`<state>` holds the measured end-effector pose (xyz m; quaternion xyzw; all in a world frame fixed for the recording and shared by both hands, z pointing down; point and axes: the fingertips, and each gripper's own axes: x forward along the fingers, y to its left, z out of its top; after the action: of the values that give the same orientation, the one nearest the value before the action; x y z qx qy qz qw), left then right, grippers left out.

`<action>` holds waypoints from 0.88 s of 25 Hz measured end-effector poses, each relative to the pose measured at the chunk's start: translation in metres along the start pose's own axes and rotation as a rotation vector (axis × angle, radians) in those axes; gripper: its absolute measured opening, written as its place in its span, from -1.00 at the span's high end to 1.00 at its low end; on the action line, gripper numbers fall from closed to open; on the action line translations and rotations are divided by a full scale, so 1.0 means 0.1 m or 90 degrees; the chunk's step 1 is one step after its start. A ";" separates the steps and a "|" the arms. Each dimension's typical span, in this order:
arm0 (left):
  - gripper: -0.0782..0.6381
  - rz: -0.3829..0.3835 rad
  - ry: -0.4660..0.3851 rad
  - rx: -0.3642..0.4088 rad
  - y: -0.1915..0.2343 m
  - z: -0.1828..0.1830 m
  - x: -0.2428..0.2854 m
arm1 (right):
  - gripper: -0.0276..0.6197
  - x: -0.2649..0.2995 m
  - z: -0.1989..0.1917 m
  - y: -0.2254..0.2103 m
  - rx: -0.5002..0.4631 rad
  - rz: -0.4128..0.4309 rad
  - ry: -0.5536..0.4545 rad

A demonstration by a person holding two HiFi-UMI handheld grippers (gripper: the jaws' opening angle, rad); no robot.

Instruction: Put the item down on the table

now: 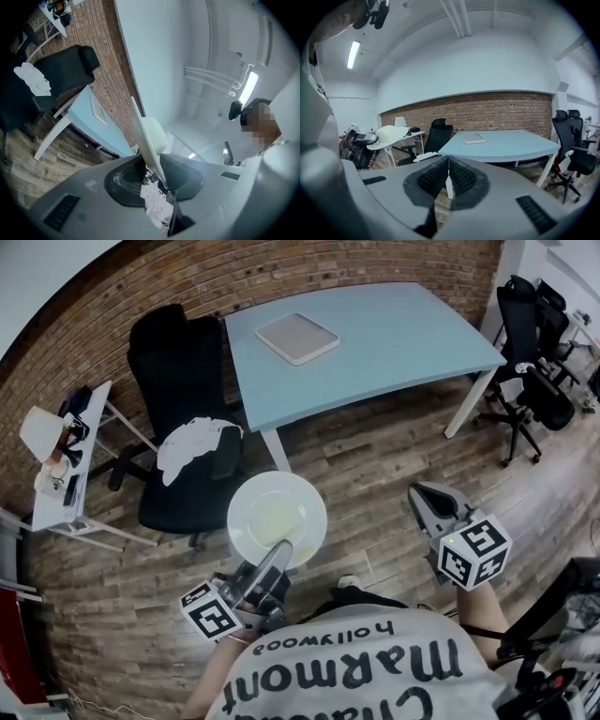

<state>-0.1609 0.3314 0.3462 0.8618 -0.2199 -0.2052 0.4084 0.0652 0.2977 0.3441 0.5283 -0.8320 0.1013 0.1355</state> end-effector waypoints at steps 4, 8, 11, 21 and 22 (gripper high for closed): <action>0.52 0.005 -0.010 0.002 0.15 0.11 0.36 | 0.89 0.23 0.07 -0.36 0.004 0.009 0.003; 0.52 0.005 -0.031 0.001 0.28 0.20 0.67 | 0.88 0.46 0.10 -0.64 0.005 0.026 0.003; 0.52 0.010 -0.035 -0.005 0.36 0.22 0.81 | 0.89 0.61 0.12 -0.75 0.002 0.037 0.006; 0.52 0.030 -0.027 -0.010 0.64 0.40 0.99 | 0.89 1.10 0.02 -0.81 0.028 0.069 0.030; 0.52 0.029 -0.026 -0.012 0.68 0.44 1.01 | 0.88 1.16 0.02 -0.82 0.032 0.070 0.032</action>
<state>-0.1165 0.2102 0.3573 0.8484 -0.2460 -0.2150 0.4165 0.0921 0.1633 0.3828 0.4825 -0.8532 0.1426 0.1374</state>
